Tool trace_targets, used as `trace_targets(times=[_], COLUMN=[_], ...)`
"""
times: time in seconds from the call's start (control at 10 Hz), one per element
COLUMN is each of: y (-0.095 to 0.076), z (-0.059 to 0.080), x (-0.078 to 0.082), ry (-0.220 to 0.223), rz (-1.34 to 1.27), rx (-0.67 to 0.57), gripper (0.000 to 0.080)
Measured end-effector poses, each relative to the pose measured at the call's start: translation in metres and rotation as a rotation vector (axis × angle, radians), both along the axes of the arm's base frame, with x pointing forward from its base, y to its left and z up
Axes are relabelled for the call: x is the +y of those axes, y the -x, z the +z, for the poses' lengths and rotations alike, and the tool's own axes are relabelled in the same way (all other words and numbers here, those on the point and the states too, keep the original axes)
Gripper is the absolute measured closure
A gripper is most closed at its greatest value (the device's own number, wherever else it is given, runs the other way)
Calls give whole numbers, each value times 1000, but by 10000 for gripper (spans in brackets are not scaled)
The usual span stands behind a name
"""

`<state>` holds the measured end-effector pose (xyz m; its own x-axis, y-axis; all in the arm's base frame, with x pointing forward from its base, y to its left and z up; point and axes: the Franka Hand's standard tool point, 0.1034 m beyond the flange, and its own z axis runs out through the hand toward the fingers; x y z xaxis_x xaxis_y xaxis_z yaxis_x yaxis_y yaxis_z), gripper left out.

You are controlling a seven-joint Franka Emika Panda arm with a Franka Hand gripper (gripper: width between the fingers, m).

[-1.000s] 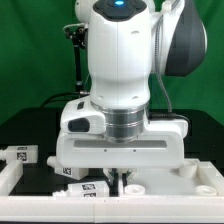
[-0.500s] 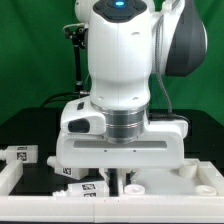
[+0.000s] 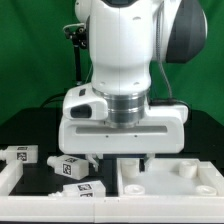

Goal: Assemble one leg

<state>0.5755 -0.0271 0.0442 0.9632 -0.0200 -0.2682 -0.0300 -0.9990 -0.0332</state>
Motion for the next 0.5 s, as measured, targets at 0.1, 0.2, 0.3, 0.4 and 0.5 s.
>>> trace_targets(times=[0.1,0.2,0.3,0.4,0.5], y=[6,10,10,10,10], z=[7,8,7,7,7], x=[-10,-21,-20,-19,-19], ry=[-11,-19,-14,-15,-15], rz=[40,77,59,62,62], rx=[-3,-2,0,0,0], gripper=[156,151,151,150,150])
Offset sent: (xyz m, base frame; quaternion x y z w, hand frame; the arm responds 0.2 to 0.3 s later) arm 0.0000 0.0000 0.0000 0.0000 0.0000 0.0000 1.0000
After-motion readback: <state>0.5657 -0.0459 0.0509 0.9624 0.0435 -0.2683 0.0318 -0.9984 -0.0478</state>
